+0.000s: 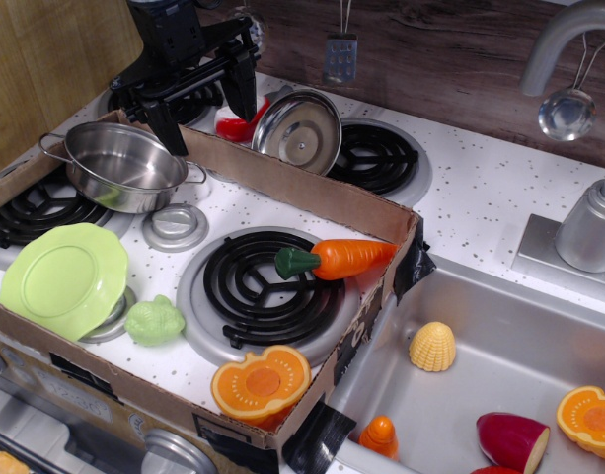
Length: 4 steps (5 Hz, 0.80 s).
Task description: Put broccoli in pot
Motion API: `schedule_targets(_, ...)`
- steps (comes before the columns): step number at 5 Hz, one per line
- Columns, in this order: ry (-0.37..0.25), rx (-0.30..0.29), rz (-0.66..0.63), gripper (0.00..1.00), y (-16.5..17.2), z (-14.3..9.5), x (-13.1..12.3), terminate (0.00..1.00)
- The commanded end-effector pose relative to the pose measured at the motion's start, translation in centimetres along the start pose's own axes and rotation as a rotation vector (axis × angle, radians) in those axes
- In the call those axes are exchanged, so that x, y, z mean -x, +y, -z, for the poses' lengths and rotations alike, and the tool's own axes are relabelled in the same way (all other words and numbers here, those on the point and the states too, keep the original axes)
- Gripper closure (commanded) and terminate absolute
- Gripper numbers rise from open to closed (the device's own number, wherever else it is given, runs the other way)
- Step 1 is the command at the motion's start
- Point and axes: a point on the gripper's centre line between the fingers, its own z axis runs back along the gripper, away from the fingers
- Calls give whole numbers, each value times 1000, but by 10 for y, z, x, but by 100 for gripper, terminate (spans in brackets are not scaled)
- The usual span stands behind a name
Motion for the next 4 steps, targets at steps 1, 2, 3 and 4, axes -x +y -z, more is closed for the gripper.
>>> schedule_targets(1,0,0,0,0,0,0,0,0)
schedule_targets(2,-20,23,-83,0,16,-9,13,0)
schedule_targets(3,-54,35,-152,0,28,-16,25,0)
schedule_targets(4,-80,25,-218,0,38,-23,35,0)
